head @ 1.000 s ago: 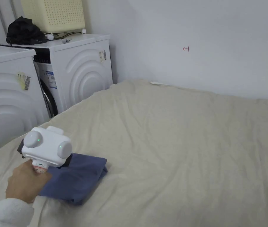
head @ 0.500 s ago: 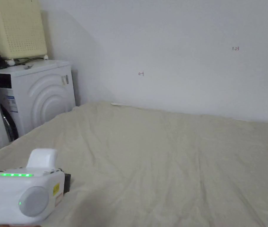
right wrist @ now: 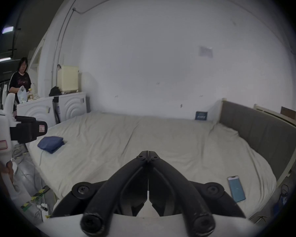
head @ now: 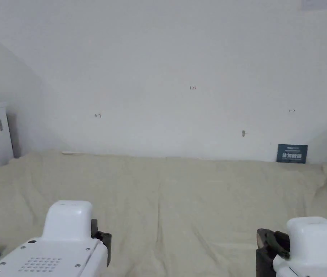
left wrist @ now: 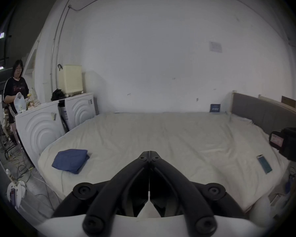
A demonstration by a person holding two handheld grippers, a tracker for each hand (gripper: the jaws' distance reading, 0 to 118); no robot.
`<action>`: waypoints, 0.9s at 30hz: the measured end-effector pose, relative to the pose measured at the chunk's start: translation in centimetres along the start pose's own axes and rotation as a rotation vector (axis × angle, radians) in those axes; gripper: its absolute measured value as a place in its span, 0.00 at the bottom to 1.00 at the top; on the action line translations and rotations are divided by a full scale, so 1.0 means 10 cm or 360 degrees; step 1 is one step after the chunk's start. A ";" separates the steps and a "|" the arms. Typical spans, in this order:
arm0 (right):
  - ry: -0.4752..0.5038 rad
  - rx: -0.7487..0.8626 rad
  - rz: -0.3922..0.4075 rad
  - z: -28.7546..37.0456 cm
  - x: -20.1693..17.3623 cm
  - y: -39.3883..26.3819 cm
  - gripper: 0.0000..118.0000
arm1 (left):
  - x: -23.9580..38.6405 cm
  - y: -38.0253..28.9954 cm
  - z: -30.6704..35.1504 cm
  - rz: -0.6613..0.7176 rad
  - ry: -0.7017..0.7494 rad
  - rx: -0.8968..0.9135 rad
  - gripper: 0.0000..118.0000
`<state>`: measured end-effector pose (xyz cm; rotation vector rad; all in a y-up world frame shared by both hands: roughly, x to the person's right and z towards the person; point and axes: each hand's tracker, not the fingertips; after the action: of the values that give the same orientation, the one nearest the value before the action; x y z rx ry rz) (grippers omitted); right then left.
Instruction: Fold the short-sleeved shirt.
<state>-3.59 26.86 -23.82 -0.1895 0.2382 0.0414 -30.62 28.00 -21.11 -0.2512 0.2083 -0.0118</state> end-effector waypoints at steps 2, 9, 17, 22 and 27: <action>-0.0025 0.0025 -0.0023 0.14 0.04 0.00 0.00 | 0.19 0.04 0.13 0.0008 -0.0037 0.0056 0.00; -0.0072 0.0076 -0.0077 0.42 0.15 -0.04 0.58 | 0.34 0.12 0.41 0.0077 -0.0198 0.0163 0.65; -0.0074 0.0189 -0.0135 0.57 0.15 0.03 0.84 | 0.39 0.11 0.54 0.0060 -0.0253 0.0140 1.00; -0.0063 0.0231 -0.0200 0.62 0.19 0.11 0.85 | 0.56 0.13 0.61 -0.0083 0.0006 0.0188 1.00; -0.0116 0.0207 -0.0210 0.60 0.23 0.12 0.85 | 0.59 0.10 0.60 0.0067 -0.0254 0.0068 1.00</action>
<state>-0.03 29.26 -18.90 -0.0739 0.1550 -0.0980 -23.66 30.23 -16.87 -0.2040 0.0544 0.0455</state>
